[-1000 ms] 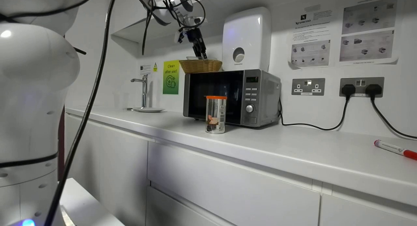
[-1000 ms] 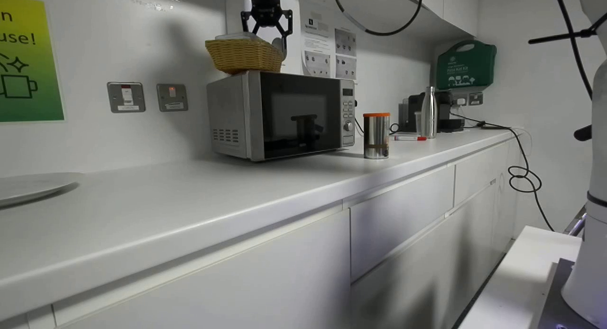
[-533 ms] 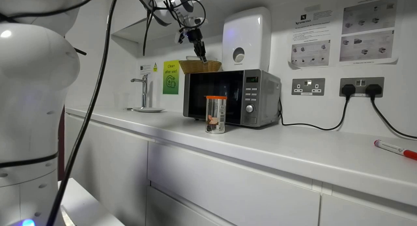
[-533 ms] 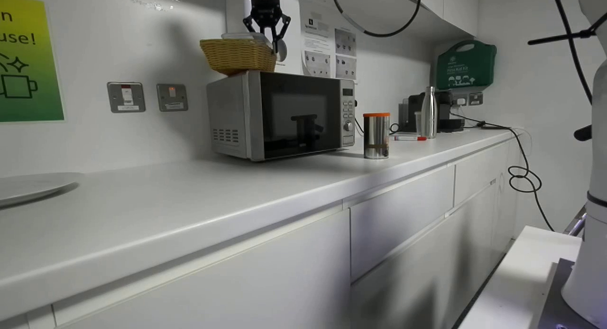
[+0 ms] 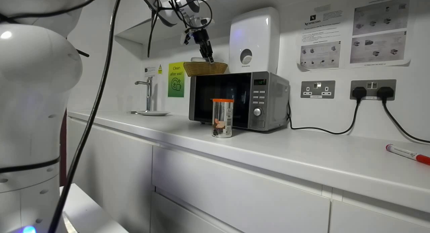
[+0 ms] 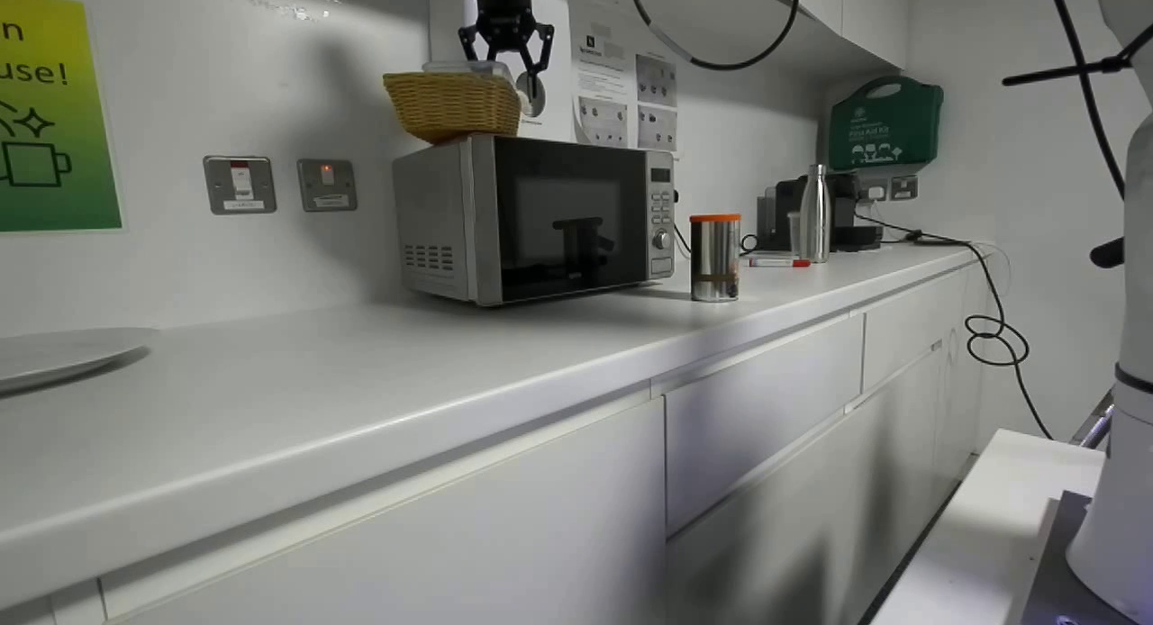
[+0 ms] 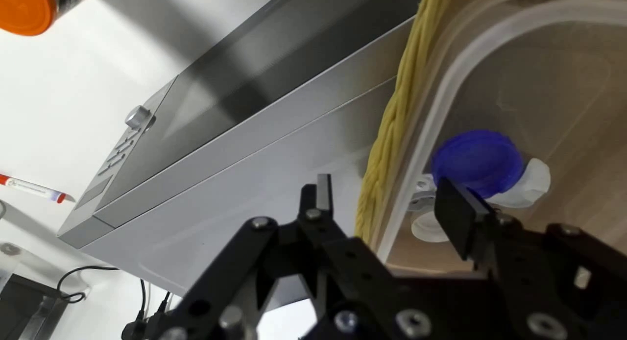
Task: Put the things on top of the microwave onto the counter in front of the microwave
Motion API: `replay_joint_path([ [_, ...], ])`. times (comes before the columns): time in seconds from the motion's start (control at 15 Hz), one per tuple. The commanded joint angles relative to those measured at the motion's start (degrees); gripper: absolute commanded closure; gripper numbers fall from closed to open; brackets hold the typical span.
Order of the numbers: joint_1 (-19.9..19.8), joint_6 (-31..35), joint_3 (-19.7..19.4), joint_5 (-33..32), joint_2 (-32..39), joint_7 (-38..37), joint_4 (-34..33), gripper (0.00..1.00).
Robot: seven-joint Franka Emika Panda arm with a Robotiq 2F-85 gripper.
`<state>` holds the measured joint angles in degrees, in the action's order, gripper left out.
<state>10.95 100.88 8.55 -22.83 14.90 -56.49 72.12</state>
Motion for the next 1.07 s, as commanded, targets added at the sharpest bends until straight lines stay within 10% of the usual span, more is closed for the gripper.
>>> replay_joint_path([
  [0.0,0.37,-3.54,-0.14,-0.58,2.22,0.94,-4.35,0.09],
  [0.47,1.22,-5.34,-0.98,-1.24,3.27,1.63,-7.42,0.00],
  [0.53,1.28,-5.47,-0.98,-1.53,3.28,1.64,-7.57,0.25],
  [1.0,1.13,-5.81,-0.98,-1.52,3.47,1.94,-7.79,0.72],
])
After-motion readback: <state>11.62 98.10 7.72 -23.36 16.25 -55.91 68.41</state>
